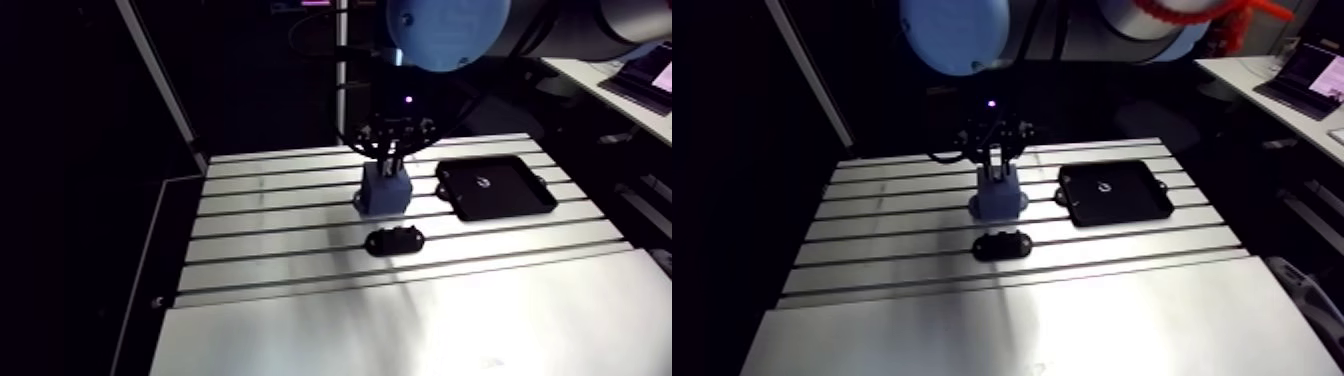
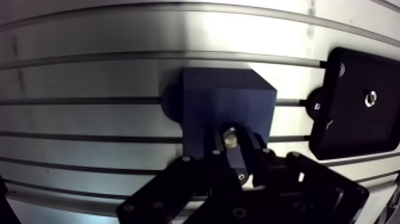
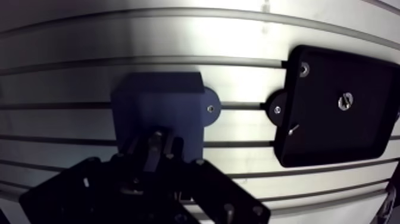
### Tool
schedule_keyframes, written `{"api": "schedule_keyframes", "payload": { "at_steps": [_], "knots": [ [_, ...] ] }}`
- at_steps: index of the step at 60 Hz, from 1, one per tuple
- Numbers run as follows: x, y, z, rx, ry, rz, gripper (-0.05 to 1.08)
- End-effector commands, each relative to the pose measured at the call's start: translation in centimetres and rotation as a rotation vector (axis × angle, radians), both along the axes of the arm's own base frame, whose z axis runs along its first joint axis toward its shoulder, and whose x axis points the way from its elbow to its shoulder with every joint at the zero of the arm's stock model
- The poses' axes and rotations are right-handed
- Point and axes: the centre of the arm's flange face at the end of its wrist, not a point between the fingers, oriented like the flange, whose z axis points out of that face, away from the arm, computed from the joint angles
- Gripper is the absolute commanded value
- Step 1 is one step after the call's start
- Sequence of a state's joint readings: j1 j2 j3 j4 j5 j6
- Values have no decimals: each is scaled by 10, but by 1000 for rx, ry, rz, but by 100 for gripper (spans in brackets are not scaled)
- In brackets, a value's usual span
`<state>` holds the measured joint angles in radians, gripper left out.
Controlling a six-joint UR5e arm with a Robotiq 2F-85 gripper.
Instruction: Pick up the M10 bolt and insert it into the hex recess until seated.
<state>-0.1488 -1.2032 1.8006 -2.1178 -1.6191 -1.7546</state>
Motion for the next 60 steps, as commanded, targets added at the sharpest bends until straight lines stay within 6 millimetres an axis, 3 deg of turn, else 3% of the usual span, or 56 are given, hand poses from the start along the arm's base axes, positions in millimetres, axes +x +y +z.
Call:
{"api": "schedule_keyframes", "payload": {
  "at_steps": [1,60],
  "knots": [
    [0,0,0,0,0,1,70],
    [0,-1,0,-13,-4,83,72]
  ]
}}
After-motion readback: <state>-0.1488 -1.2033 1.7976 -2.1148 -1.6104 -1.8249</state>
